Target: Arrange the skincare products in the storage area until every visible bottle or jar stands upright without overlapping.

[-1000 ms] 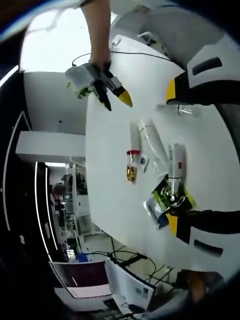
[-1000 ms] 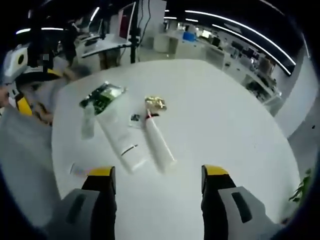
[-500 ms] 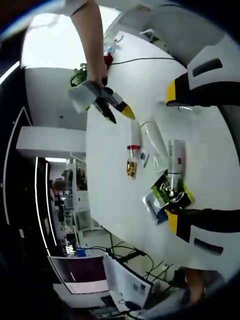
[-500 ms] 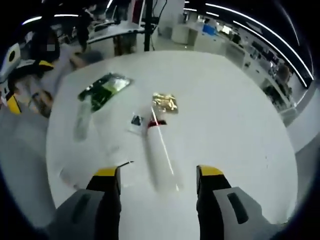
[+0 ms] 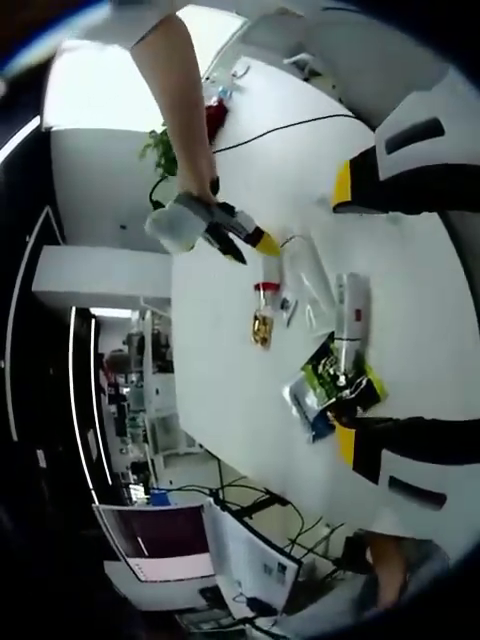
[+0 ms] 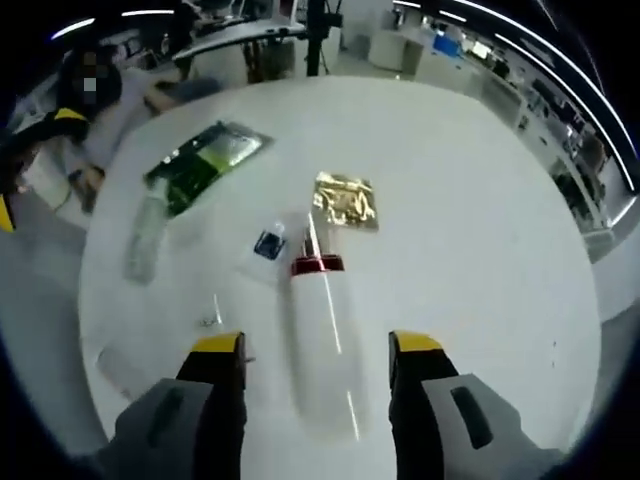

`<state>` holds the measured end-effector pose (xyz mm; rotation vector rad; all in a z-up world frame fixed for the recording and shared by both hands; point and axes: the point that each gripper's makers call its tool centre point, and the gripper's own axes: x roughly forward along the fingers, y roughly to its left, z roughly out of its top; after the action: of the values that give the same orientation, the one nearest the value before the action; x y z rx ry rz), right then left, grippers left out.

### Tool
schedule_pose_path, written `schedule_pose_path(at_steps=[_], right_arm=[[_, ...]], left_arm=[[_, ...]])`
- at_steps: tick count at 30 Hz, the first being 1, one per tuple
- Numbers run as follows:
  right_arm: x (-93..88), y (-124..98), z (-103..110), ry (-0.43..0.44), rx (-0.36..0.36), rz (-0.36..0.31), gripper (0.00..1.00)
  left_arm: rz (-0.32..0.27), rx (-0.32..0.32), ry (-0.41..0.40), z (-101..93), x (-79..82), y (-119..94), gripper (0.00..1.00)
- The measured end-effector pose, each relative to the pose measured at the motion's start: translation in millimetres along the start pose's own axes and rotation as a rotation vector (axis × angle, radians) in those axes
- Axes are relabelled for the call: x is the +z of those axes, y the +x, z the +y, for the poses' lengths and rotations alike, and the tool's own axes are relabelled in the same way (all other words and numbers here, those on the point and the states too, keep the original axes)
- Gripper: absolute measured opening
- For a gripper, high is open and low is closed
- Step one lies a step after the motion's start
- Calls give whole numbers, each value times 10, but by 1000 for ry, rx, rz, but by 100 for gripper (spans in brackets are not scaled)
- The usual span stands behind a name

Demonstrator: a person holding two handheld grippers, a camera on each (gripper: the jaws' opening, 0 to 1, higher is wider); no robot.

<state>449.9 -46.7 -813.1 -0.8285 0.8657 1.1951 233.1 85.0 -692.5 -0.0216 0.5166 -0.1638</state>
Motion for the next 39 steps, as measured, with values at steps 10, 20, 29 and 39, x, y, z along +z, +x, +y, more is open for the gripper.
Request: schedule_pose_path(at_steps=[10, 20, 29, 39], right_arm=[[45, 171, -36, -35, 9, 29, 50], [80, 206, 15, -72, 24, 64, 41], [97, 287, -19, -83, 51, 91, 35], [89, 313, 18, -99, 97, 92, 30]], left_arm=[[24, -34, 8, -63, -38, 6, 74], [40, -50, 15, -89, -78, 17, 73], [53, -53, 21, -97, -102, 29, 73], [66, -48, 25, -90, -127, 36, 72]])
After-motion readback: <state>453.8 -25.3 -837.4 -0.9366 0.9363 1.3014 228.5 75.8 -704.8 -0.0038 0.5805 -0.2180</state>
